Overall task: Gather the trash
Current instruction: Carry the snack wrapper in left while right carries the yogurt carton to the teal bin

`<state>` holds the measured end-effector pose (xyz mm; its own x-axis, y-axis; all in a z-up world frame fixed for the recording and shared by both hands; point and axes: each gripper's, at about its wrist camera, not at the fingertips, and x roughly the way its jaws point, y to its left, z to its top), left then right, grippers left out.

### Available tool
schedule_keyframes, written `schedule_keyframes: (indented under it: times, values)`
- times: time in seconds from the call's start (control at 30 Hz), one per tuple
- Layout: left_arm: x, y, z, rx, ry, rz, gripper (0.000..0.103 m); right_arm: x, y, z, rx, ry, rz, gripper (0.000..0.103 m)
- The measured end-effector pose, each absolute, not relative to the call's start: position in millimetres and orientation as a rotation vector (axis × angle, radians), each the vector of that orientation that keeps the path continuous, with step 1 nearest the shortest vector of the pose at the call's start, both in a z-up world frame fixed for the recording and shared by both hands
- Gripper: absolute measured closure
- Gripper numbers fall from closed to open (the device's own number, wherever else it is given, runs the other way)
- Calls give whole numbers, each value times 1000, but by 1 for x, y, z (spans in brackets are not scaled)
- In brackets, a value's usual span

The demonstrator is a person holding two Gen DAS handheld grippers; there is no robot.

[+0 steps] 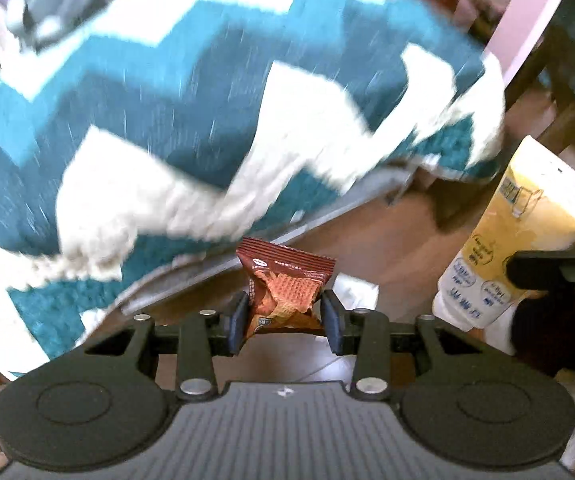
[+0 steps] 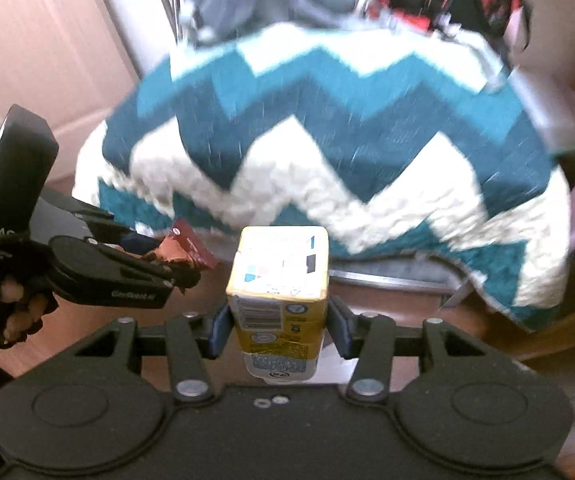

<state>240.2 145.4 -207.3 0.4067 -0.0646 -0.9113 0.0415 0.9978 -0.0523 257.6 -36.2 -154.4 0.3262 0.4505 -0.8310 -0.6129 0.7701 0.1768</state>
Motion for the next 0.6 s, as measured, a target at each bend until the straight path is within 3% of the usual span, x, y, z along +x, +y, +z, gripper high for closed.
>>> schedule_keyframes:
  times: [0.6]
  values:
    - [213,9,49,10,778,-166,65,201,-177,82,-194,560,645,54]
